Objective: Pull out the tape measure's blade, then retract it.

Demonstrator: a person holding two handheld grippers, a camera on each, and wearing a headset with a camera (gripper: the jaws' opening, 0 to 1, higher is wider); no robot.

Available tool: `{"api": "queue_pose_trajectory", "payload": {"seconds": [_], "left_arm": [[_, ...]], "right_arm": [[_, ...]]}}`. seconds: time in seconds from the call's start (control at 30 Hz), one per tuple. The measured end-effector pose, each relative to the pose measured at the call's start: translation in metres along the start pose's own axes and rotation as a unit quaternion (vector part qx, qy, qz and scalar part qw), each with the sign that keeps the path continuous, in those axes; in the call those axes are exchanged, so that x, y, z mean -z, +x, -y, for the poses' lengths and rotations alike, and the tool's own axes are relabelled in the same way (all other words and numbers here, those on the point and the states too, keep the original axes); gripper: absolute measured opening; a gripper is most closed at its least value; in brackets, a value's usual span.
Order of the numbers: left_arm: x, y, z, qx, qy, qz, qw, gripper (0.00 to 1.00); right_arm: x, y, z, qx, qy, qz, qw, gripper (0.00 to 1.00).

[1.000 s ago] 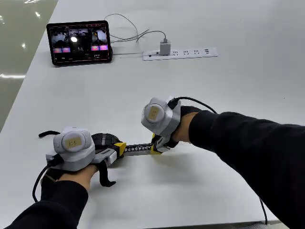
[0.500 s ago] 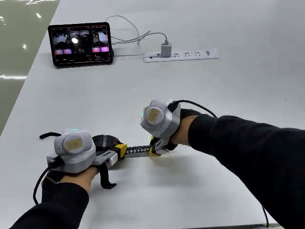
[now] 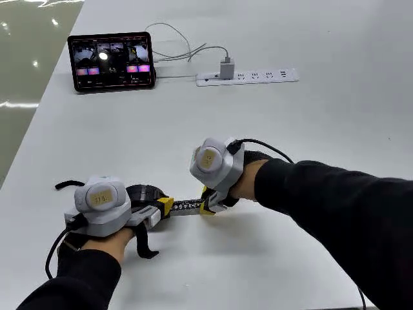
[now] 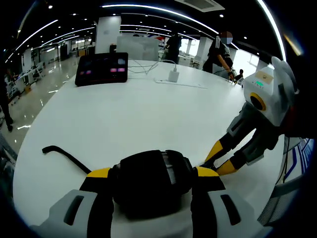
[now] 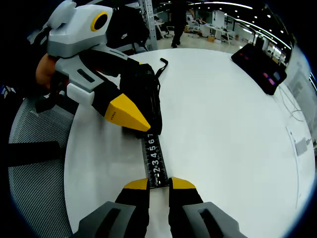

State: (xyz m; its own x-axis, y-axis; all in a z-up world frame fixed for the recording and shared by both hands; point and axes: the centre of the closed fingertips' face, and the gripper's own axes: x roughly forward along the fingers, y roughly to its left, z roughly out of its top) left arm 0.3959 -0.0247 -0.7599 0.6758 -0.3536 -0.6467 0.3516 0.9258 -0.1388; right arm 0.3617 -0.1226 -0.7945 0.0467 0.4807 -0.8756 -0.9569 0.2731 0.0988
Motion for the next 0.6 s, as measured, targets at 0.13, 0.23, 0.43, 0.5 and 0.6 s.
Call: {"api": "queue_pose_trajectory", "payload": {"seconds": [0.13, 0.23, 0.43, 0.5, 0.6], "left_arm": [[0.0004, -0.0001, 0.0001, 0.0, 0.0, -0.001, 1.0, 0.58], [0.0004, -0.0001, 0.0002, 0.0, 0.0, -0.001, 1.0, 0.58], [0.0003, -0.0003, 0.0003, 0.001, -0.001, -0.001, 1.0, 0.58], [0.0003, -0.0004, 0.0005, 0.001, -0.001, -0.001, 1.0, 0.58], [0.0002, -0.0001, 0.0005, 0.001, -0.002, -0.001, 1.0, 0.58]], "right_arm": [[-0.0035, 0.0013, -0.0007, -0.002, 0.005, 0.007, 1.0, 0.1], [-0.0053, 0.0028, -0.0012, -0.001, 0.003, 0.008, 1.0, 0.1], [-0.0084, 0.0041, -0.0012, 0.0, 0.003, 0.011, 0.9999, 0.1], [-0.0091, 0.0045, -0.0012, 0.0, 0.004, 0.012, 0.9999, 0.1], [-0.0105, 0.0052, -0.0013, 0.001, 0.005, 0.014, 0.9999, 0.1]]}}
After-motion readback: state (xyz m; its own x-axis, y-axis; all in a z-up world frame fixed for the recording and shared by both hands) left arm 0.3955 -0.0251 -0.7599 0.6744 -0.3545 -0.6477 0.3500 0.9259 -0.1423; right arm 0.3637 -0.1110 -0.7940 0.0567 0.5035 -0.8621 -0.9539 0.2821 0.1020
